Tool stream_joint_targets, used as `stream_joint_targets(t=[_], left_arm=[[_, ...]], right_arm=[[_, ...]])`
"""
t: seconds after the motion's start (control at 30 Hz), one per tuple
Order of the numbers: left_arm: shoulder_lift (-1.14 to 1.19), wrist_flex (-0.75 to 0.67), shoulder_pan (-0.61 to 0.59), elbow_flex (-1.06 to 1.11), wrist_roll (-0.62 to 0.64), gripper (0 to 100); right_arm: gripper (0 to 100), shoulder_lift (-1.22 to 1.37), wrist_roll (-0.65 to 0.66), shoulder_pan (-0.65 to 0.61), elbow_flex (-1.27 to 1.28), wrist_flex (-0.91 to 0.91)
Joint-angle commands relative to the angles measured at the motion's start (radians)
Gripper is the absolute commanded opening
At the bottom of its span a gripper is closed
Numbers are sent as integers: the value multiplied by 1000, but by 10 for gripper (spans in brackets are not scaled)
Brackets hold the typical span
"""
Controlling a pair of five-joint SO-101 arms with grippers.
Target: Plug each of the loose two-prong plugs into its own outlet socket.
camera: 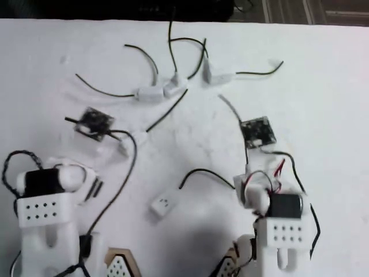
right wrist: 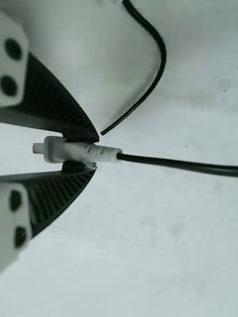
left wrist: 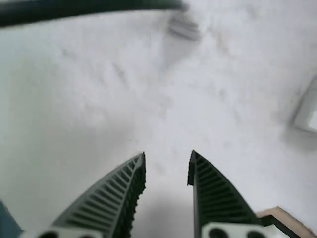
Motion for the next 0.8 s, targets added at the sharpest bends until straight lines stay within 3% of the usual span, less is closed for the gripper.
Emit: stream_joint_targets(t=[0.0,0.33,0.53,0.77], left_arm=[[-18,11,150,-38,-3,157],[-18,54,444,-37,0,155],[-18,57,628,-11,-2,158],[-10,-101,874,114,9,179]], right_arm=[[17,-96,-110,-4,20,-18],[17,-119,-344,-4,48,-21],[17,-119,-353,2,66,-19],[17,-113,-353,4,80,-31]])
